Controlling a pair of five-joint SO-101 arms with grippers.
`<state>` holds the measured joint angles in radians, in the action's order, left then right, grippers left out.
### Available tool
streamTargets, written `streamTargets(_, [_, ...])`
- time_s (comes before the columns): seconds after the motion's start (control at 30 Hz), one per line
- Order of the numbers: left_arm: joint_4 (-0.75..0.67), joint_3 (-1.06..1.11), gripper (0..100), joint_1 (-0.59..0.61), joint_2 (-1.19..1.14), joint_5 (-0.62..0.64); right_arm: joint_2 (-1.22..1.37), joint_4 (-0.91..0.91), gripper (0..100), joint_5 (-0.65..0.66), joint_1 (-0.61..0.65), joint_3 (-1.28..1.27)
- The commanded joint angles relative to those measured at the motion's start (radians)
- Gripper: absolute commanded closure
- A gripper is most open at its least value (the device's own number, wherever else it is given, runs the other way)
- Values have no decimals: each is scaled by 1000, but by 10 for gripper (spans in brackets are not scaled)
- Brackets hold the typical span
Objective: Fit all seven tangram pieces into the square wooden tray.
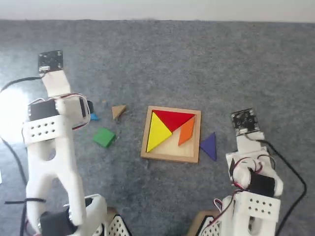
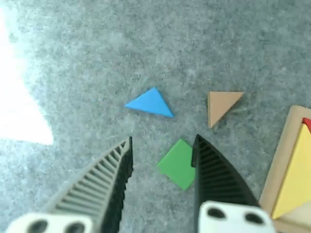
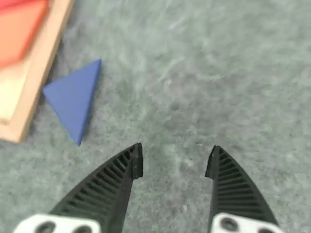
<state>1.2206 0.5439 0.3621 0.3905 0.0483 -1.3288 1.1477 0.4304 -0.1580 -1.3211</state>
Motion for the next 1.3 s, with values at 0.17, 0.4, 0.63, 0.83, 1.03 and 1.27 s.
streamTargets(0.17, [238, -151, 786, 2, -198, -203, 28, -150, 783, 98, -8, -173])
streamTargets(0.4, [393, -435, 797, -54, -512, -456, 22, -209, 783, 130, -8, -241])
streamTargets(0.63, [453, -650, 833, -68, -629, -345, 22, -209, 783, 130, -7, -241])
streamTargets(0.83, [436, -802, 833, -107, -727, -157, 22, -209, 783, 130, -7, -242])
streamTargets(1.03, [379, -817, 833, -252, -890, -137, 22, -209, 783, 130, -7, -244])
streamTargets(1.27, [313, -848, 833, -333, -957, -226, 22, -209, 783, 130, -7, -245])
